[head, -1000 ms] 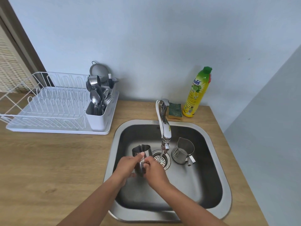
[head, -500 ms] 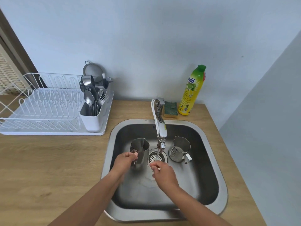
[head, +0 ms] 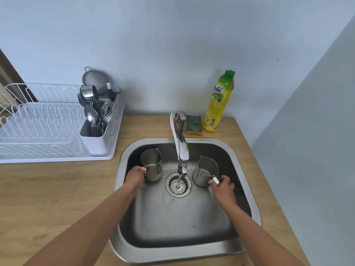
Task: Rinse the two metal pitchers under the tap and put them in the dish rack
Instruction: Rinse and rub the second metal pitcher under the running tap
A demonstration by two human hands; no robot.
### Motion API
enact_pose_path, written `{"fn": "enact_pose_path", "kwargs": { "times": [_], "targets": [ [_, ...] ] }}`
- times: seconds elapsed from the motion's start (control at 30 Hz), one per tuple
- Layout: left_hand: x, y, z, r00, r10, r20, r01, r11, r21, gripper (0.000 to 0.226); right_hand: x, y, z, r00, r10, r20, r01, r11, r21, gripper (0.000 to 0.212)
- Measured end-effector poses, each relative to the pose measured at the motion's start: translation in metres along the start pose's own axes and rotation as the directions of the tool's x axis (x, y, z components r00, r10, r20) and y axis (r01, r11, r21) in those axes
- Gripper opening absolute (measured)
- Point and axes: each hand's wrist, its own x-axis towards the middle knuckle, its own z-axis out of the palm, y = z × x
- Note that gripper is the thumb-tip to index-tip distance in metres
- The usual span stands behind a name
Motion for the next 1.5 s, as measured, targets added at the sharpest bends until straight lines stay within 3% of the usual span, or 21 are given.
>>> {"fn": "enact_pose_path", "kwargs": {
  "times": [0.3, 0.6, 0.73, 0.8, 0.93, 1.1, 1.2, 1.33, 1.43, 1.5],
  "targets": [
    [0.002, 0.002, 0.005, 0.997, 0.041, -0.07, -0.035, 0.996, 0.083, 0.03, 0.018, 0.007, 0.014, 0.998, 0.036, 0.051, -0.04, 0.996, 0.075, 0.036],
    [-0.008, 0.0, 0.008, 0.988, 0.102, -0.113, -0.077, 0.976, 0.206, 0.033, 0.033, 0.02, 0.026, 0.995, 0.082, 0.049, -0.091, 0.966, 0.241, 0.03],
    [-0.012, 0.003, 0.005, 0.992, 0.074, -0.107, -0.051, 0.978, 0.205, 0.011, 0.017, 0.007, 0.019, 0.992, 0.103, 0.069, -0.122, 0.922, 0.367, 0.026],
    [-0.017, 0.008, 0.006, 0.988, 0.1, -0.114, -0.074, 0.974, 0.212, 0.031, 0.01, 0.003, 0.018, 0.991, 0.105, 0.078, -0.128, 0.9, 0.416, 0.024],
    [-0.046, 0.022, 0.01, 0.941, 0.308, -0.137, -0.261, 0.922, 0.285, 0.053, -0.005, -0.007, 0.014, 0.994, 0.072, 0.082, -0.102, 0.874, 0.475, 0.022],
    [-0.081, 0.015, 0.015, 0.812, 0.576, -0.093, -0.484, 0.755, 0.443, 0.044, -0.024, -0.014, 0.006, 0.99, -0.021, 0.142, -0.048, 0.885, 0.464, 0.027],
    [-0.089, 0.003, 0.022, 0.858, 0.505, 0.088, -0.5, 0.786, 0.363, 0.037, -0.036, -0.015, 0.002, 0.977, -0.073, 0.201, -0.024, 0.897, 0.441, 0.027],
    [-0.094, -0.011, 0.031, 0.924, 0.236, 0.3, -0.331, 0.888, 0.321, 0.071, -0.052, -0.019, -0.007, 0.954, -0.145, 0.262, 0.027, 0.913, 0.407, 0.027],
    [-0.094, -0.017, 0.036, 0.898, 0.164, 0.408, -0.307, 0.898, 0.315, 0.093, -0.062, -0.021, -0.016, 0.933, -0.195, 0.302, 0.065, 0.917, 0.393, 0.026],
    [-0.094, -0.016, 0.04, 0.867, 0.168, 0.469, -0.318, 0.912, 0.26, 0.093, -0.067, -0.022, -0.023, 0.923, -0.218, 0.318, 0.087, 0.922, 0.378, 0.027]
  ]
}}
